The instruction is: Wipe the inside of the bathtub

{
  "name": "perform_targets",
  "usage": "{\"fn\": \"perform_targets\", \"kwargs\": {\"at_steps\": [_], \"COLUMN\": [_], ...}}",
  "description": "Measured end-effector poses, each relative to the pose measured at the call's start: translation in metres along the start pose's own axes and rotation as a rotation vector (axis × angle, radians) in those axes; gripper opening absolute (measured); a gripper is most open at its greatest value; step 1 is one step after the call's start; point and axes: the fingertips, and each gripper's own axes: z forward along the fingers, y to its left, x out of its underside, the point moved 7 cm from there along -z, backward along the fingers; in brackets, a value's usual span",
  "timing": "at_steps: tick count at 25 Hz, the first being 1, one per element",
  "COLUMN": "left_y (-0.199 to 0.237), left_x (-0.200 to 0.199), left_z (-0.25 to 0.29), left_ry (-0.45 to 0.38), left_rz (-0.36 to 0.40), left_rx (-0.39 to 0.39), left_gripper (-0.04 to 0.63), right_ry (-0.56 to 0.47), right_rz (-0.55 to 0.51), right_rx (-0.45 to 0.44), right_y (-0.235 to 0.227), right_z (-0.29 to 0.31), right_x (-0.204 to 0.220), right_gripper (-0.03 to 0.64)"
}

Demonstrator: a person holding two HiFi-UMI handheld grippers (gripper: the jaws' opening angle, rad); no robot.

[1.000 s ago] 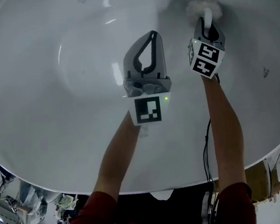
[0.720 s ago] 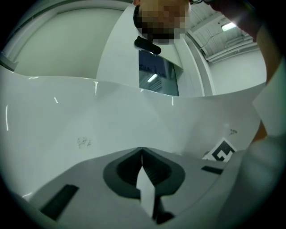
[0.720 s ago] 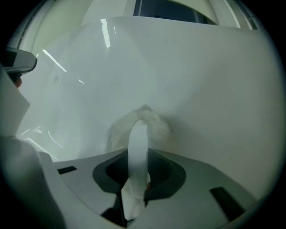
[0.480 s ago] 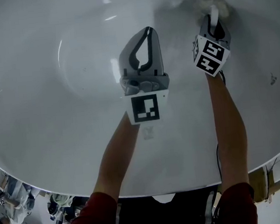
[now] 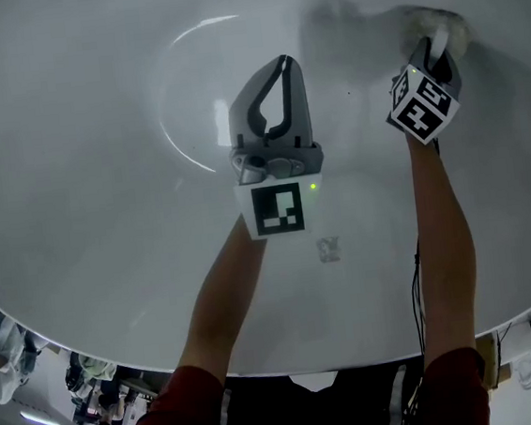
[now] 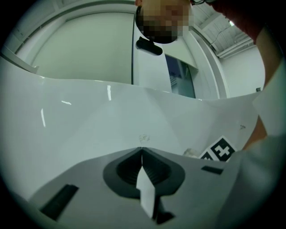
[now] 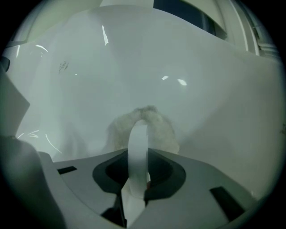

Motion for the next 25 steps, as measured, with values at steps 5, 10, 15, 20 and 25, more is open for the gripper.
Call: {"fn": "perform_targets", "kwargs": {"at_steps": [5, 10, 15, 20, 25], "left_y": [0.054, 0.105, 0.193, 0.269, 0.263], "left_x": [0.007, 0.012, 0.028, 0.056, 0.047], "left_z": [-0.022, -0.047, -0.086, -0.118, -0.117], "left_ry": [0.009, 0.03, 0.03, 0.055, 0.067], "left_rz": [-0.012, 0.008, 0.008, -0.027, -0.017], "left_rx": [-0.039, -0.067, -0.129, -0.191, -0.205], "left_gripper": [0.015, 0.015, 0.015, 0.015, 0.015], "right_ry": [-0.001, -0.002, -0.018, -0.03, -0.046], "right_rz": [-0.011, -0.04, -0.069, -0.138, -0.175], "right_rx": [-0.045, -0.123, -0.202, -0.323, -0.42], "right_y": [0.066, 0.148, 0.261, 0.376, 0.41], "right_z": [-0.01, -0.025, -0.049, -0.068, -0.069], "right_x": [-0.003, -0.007, -0.007, -0.006, -0.026], "right_gripper": [0.092, 0.092, 0.092, 0.092, 0.092]}}
